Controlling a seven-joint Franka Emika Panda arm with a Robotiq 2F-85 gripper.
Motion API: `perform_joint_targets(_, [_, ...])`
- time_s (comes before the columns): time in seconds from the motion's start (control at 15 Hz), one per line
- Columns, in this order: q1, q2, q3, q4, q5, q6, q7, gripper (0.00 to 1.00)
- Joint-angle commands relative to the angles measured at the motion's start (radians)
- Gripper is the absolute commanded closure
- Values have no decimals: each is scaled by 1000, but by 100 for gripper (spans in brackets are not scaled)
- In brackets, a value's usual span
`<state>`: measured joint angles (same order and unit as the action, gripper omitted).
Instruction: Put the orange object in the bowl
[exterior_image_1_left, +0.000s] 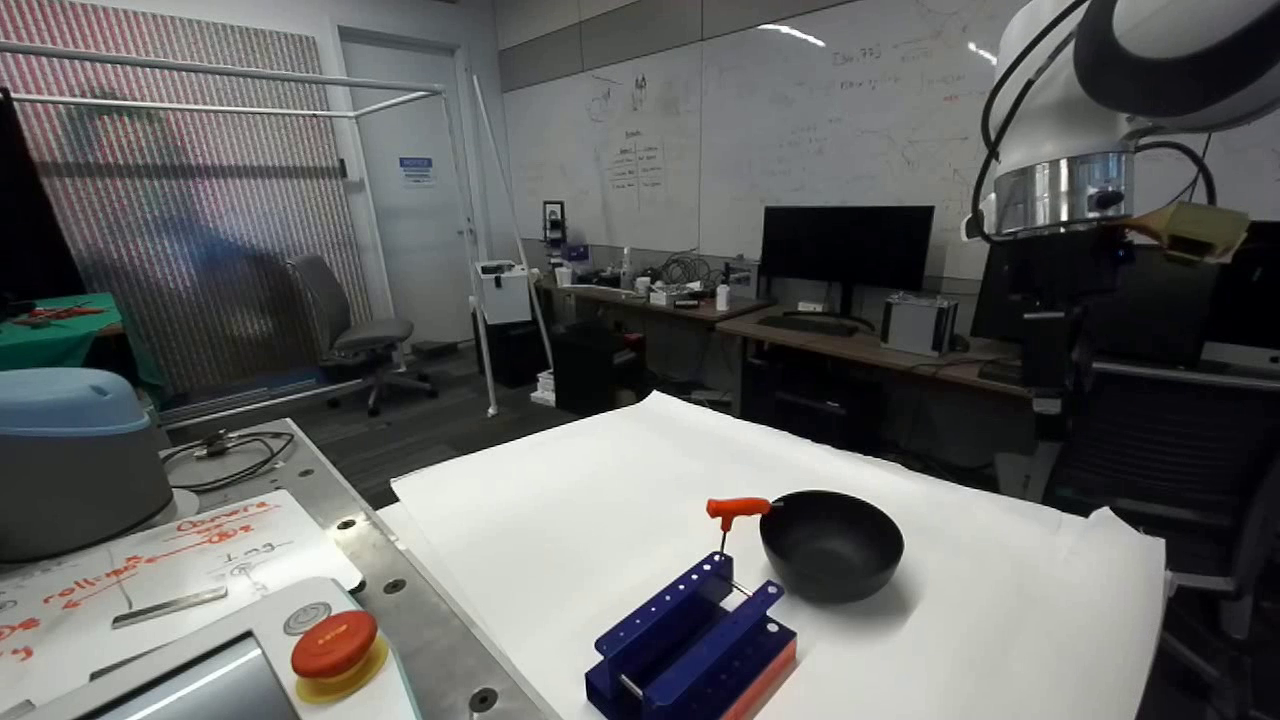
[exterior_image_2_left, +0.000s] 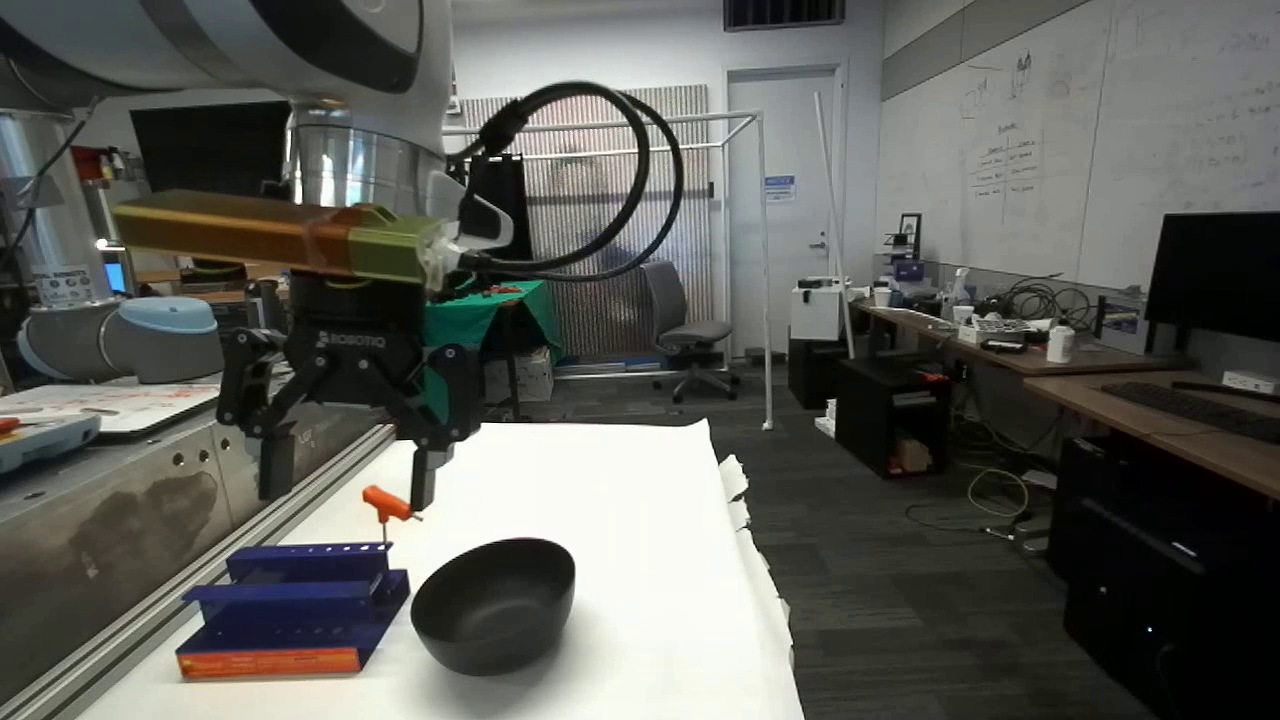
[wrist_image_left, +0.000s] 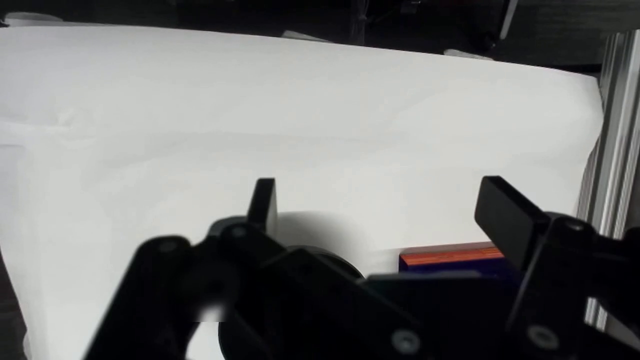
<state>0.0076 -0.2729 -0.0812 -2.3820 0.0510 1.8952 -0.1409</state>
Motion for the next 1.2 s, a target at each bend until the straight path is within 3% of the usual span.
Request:
perform_joint_targets(0.0, [24, 173, 64, 164, -9, -25, 58, 0])
perform_joint_targets(0.33, [68, 414, 143, 359, -68, 77, 55, 0])
perform_joint_targets(0.67, [96, 628, 162, 542, -130, 192, 55, 0])
perform_joint_targets(1.13, [100, 825, 169, 740, -133, 182, -3, 0])
